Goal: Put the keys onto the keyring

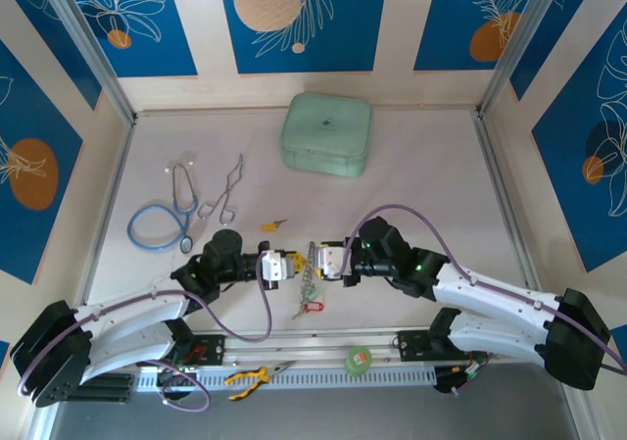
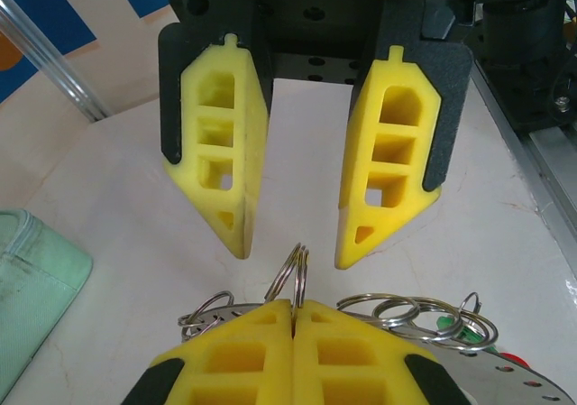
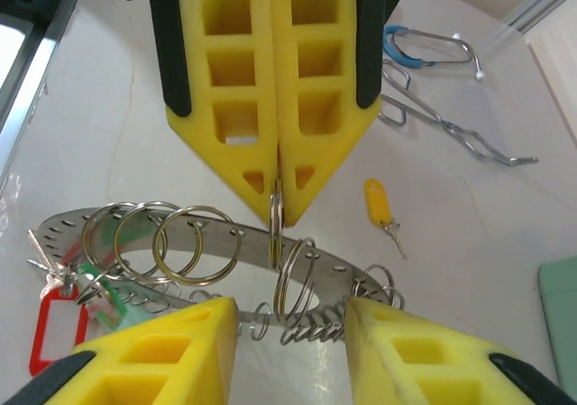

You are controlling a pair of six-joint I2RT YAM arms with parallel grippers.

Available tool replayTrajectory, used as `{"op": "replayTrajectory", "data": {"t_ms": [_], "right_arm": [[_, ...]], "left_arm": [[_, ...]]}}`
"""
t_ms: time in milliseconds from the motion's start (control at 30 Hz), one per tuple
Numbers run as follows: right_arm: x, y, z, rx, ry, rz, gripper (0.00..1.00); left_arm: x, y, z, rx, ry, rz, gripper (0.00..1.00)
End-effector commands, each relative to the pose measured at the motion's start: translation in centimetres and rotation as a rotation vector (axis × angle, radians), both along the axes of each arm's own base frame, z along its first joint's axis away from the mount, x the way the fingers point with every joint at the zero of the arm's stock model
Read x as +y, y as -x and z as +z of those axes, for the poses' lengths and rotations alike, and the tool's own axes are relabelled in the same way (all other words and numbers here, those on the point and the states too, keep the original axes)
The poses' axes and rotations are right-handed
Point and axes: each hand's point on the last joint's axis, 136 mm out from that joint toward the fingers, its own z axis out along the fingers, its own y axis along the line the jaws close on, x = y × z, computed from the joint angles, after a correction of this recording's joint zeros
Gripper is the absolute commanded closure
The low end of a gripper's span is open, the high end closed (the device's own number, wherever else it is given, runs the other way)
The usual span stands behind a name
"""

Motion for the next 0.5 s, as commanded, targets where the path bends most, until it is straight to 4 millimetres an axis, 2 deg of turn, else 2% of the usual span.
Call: {"op": "replayTrajectory", "data": {"t_ms": [0, 267, 433, 467], "right_arm": [[0.69, 0.31, 0.4, -0.025, -0.027, 0.038, 0.67], [0.76, -0.12, 0.03, -0.03, -0.014, 0.024, 0.84], [0.85, -0.34, 0.45, -0.028, -0.025, 0.017, 1.0], [0.89, -0.33, 0.58, -0.026, -0.028, 0.018, 1.0]], "left_arm": [[-0.53, 0.66, 1.26, -0.015, 0.051, -0.041, 1.0], [-0.49, 0.79, 1.18, -0.01, 0.049, -0.046, 1.0], [-0.38, 0.96, 1.19, -0.01, 0.045, -0.052, 1.0], [-0.35, 1.02, 1.21, -0.01, 0.043, -0.054, 1.0]]}}
